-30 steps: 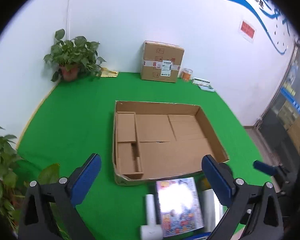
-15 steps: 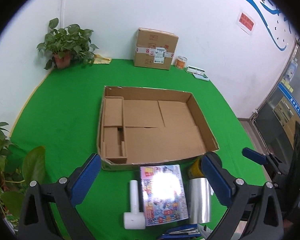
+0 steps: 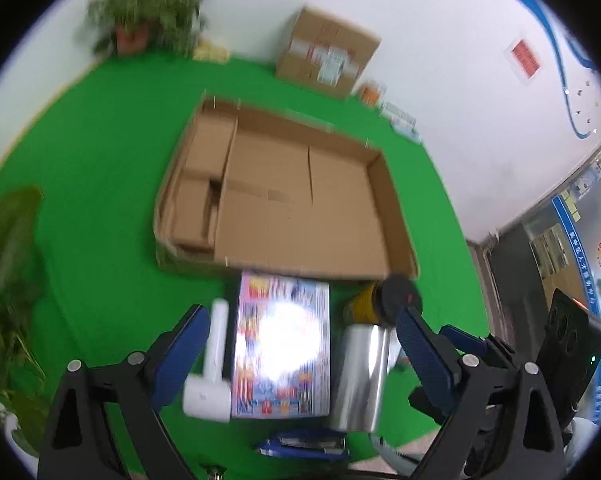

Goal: Organize rigid objects
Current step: 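Grasp the colourful board-game box edge with the right tool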

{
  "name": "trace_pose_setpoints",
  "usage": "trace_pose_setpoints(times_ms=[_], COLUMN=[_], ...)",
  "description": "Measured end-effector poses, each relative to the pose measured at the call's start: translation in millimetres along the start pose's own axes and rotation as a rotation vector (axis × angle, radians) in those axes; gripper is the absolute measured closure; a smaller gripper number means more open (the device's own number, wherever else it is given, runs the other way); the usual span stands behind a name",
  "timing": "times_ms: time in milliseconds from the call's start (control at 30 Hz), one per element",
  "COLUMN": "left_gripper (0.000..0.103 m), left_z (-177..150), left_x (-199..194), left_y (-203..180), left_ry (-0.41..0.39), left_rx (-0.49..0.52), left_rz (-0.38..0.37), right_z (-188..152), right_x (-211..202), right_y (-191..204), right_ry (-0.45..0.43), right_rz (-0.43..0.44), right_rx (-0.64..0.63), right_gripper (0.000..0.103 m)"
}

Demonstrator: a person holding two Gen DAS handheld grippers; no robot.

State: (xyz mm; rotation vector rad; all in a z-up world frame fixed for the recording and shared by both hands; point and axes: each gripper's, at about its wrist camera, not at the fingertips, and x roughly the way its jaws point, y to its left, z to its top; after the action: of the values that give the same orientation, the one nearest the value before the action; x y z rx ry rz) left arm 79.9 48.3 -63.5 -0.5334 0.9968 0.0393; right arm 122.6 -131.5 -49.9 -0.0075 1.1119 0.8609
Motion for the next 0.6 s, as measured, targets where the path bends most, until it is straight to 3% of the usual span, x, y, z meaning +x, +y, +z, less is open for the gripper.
trace_pose_setpoints(times_ms=[167, 400, 600], left_gripper=[0.009, 0.01, 0.01], left_z=[-7.2, -23.0, -28.6], left_x=[56.5, 136.0, 163.6], left_y=[17.1, 39.2, 47.4], left_ry=[0.169, 0.379, 0.449], left_rx=[-0.009, -0.038, -0.027], left_rz=[-0.055, -0.142, -0.174], right_z=[-18.0, -33.3, -41.8], right_x=[42.4, 105.4, 149.1], right_y=[-15.6, -26.3, -21.2], right_ry=[0.135, 0.26, 0.326], right_rz=[0.014, -0.013, -0.053], right_rx=[0.049, 0.114, 0.154], right_gripper=[0.001, 0.001, 0.001])
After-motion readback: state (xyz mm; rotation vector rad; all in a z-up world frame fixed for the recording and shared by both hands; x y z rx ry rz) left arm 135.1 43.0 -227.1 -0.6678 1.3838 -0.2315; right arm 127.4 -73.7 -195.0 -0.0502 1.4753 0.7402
